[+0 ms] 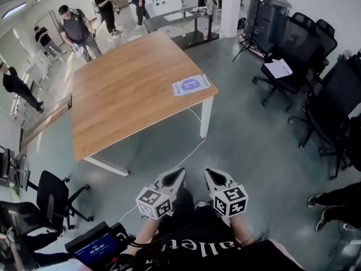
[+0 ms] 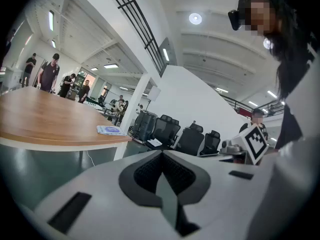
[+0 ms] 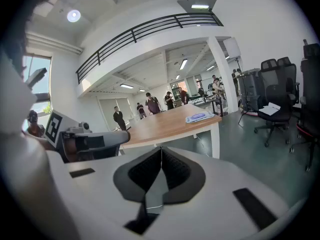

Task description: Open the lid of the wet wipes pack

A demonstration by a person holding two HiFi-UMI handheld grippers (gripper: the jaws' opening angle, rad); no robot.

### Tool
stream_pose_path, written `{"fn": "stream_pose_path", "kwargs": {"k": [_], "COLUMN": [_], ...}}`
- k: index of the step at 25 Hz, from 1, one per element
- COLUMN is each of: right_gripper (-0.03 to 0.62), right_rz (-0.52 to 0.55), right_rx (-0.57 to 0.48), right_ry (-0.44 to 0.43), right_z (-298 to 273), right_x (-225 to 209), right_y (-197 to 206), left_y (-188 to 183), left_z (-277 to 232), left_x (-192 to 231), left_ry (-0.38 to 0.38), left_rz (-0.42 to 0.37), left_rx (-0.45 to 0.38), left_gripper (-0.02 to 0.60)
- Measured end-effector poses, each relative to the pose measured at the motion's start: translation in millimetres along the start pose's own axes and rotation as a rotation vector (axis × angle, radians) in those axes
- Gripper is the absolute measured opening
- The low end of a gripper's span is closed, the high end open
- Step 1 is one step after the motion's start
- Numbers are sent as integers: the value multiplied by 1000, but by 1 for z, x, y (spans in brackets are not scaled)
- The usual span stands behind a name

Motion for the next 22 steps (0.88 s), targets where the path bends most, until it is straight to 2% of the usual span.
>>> {"fn": "stream_pose_path", "kwargs": {"k": [8,16,22], "right_gripper": [11,11,11], "right_rz": [-17,-33,-47], "right_rx": [-3,13,17], "right_ry": [-4,17,29], "right_z": [-10,-54,-109], "right_x": [-9,-43,-67], "right_y": [0,-12,-31], "left_y": [0,-7,-24], "left_z": [-8,-55,-101], "left_x": [6,48,94], "left_ry": [-3,-5,14], "left_rz": [-1,14,7], "left_rx": [8,17,51], "left_gripper": [2,2,2]}}
Point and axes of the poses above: the fingertips, and each gripper's own axes: z backward along the fingers, x to its left, y out of its underside, the point moved 10 cm from there along z, backward along the fingers, and after that the axes turned 15 degrees about -x, right-handed, at the moved point
